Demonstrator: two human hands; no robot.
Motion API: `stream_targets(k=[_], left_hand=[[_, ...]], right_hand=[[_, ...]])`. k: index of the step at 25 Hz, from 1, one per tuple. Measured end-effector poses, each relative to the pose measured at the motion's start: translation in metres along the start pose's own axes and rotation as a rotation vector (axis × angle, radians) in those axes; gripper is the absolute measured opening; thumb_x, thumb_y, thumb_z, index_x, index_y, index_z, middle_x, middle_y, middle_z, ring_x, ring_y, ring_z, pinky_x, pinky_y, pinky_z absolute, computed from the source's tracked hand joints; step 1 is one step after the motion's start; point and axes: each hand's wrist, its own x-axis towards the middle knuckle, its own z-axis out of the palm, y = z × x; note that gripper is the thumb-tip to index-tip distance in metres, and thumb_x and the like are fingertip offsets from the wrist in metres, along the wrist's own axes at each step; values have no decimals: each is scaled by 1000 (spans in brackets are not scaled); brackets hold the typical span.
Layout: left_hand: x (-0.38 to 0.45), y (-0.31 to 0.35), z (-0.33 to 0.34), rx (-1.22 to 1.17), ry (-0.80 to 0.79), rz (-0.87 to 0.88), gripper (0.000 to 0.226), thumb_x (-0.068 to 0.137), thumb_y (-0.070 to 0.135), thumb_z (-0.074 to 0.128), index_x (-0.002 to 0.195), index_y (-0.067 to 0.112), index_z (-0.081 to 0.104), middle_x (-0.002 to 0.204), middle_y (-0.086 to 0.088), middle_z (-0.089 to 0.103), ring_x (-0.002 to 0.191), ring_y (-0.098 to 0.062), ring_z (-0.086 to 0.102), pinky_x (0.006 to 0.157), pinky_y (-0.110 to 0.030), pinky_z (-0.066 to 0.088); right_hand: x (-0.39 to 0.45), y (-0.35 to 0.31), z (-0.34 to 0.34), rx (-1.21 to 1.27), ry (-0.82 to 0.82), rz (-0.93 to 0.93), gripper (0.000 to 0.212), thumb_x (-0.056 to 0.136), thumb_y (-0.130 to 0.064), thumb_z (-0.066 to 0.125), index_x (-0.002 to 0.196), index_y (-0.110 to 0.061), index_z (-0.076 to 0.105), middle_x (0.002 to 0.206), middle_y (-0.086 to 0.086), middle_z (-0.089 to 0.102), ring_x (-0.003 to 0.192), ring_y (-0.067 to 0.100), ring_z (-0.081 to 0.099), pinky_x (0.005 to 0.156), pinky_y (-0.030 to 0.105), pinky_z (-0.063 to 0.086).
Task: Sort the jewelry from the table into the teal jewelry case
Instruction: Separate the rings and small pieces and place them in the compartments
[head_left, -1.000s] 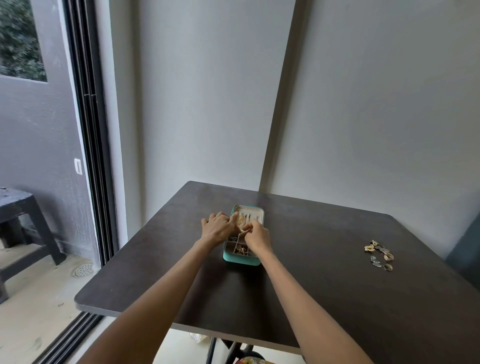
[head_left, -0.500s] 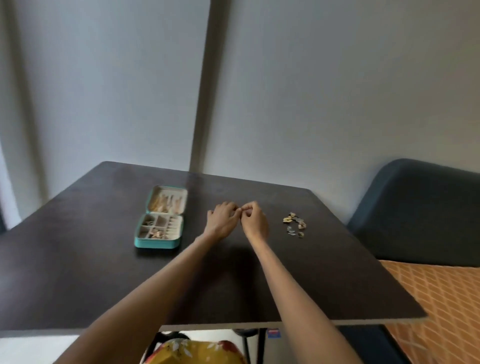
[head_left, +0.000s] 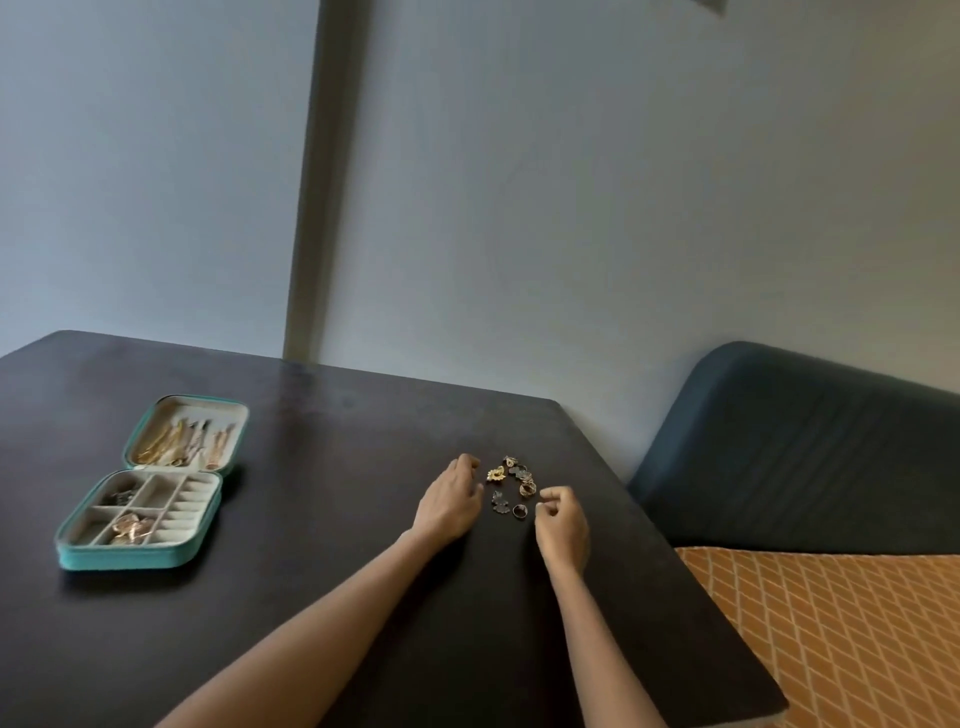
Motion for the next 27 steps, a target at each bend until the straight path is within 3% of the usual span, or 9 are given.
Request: stream_targets(k=[5,10,12,15,19,22,27], left_hand=[[38,4,3,212,-48,47,34,94,28,50,127,20,51,128,-6,48,121,-25,47,95,-37,42],[65,15,17,206,-88,-3,37,91,37,54,124,21,54,127,-3,53,119,-22,51,89,-36,44],[70,17,19,179,-97,-16,31,85,36,63,113,21,61,118,2,62,113,-19,56,84,-33,45],[70,15,18,36,-92,-73,15,77,22,69,91,23,73,98,4,72,97,-15,64,76,-28,50],[66,5,13,-152,-39,-103,12,78,15,69,88,19,75,84,1,72,79,-11,64,71,-22,47],[61,1,4,-472,-75,-133,9,80,6,69,79,14,70,72,-3,67,62,-10,59,71,-24,51],[57,0,-5,-814,-319,-106,8,85,6,66,87,13,68,80,-2,67,72,-11,61,69,-22,50]], right_hand=[[15,-2,12,-68,-21,-29,14,91,-18,52,100,-25,61,106,-4,65,101,19,60,81,32,49],[17,2,14,-87,13,-47,15,92,-18,51,102,-24,60,106,-5,65,100,17,59,75,28,46],[17,2,14,-93,23,-49,14,92,-19,50,101,-24,60,107,-5,64,100,17,59,74,28,45],[18,2,14,-96,29,-37,15,92,-19,49,101,-25,60,107,-5,64,101,18,60,76,30,46],[15,2,12,-63,30,-52,13,92,-20,51,100,-24,60,105,-7,64,98,16,60,69,26,43],[13,0,11,42,33,-119,9,91,-20,55,95,-26,60,98,-9,63,93,14,61,66,26,42],[13,0,14,247,-54,-298,17,85,-26,65,102,-30,67,92,-14,64,91,9,60,75,29,53]])
